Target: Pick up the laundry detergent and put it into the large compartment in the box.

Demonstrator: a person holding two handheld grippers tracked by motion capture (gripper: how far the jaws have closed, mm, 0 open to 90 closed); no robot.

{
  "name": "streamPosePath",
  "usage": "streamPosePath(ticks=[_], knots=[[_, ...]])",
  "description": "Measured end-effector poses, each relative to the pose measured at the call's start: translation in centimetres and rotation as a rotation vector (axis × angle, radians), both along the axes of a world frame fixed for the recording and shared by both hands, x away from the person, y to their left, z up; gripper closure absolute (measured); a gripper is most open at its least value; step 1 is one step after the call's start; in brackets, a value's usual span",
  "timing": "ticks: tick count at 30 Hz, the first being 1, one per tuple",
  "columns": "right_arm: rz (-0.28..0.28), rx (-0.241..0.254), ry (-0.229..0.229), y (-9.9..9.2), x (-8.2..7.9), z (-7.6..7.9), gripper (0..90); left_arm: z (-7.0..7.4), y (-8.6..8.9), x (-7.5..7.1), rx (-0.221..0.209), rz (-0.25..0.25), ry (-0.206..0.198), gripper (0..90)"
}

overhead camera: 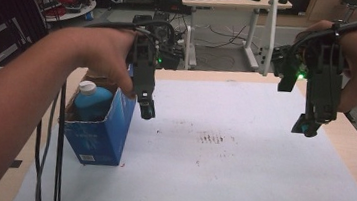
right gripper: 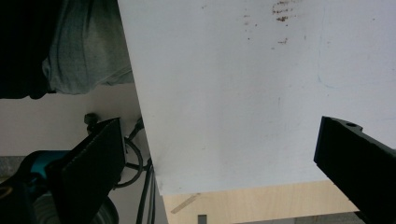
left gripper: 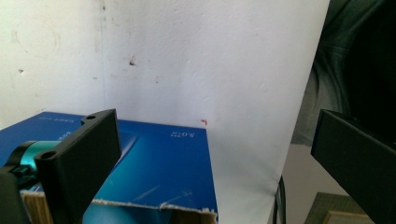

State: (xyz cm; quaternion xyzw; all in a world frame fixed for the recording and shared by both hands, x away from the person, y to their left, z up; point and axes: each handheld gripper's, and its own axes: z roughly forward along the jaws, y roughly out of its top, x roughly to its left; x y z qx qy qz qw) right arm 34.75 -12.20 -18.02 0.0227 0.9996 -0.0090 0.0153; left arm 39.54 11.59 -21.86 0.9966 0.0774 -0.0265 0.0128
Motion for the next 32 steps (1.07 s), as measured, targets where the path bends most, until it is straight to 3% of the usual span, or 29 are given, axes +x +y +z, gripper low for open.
streamPosePath(ticks=[8,32], knots=[[-0.002,0.000,-0.005,-0.2,0.0,0.1,1.4,-1.2,-0.1,0.3,0.010,0.008,-0.004,1.7],[-0.006,0.011,-0.014,-0.3,-0.1,0.7,1.4,-0.6,-0.3,0.0,-0.008,-0.003,-0.007,1.7]])
